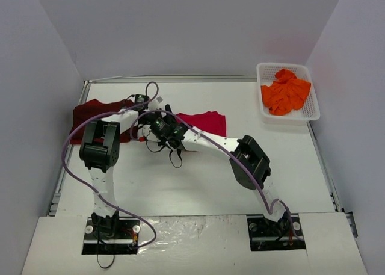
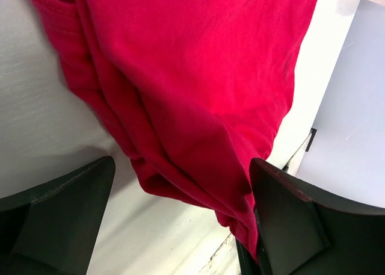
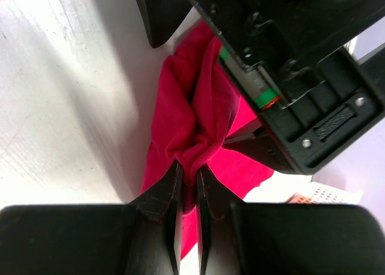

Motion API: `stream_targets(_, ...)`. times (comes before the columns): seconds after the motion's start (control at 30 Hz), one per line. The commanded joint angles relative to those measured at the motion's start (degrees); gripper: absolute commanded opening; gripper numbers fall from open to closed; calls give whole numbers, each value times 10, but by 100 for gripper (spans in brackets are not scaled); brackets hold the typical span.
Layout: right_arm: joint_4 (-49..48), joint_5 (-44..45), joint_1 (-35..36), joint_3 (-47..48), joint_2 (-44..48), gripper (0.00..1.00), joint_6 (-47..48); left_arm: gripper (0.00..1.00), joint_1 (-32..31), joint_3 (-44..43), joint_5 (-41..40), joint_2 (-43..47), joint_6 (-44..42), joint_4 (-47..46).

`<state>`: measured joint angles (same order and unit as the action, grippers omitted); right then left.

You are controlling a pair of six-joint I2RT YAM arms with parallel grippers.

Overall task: Fold and stack the t-shirts
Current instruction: Put the neatly folded tshirt into the corner of the board with the left arm

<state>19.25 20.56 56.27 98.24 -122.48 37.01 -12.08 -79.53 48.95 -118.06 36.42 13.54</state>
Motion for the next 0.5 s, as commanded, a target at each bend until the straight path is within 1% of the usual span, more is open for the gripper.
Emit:
stream_targets(0.0, 0, 19, -3, 48, 23, 0, -12, 94, -20, -18, -10, -9, -11, 17)
stream_targets(0.47, 20, 19, 1, 81, 8, 0, -15, 95, -38, -27, -17, -25, -19, 29)
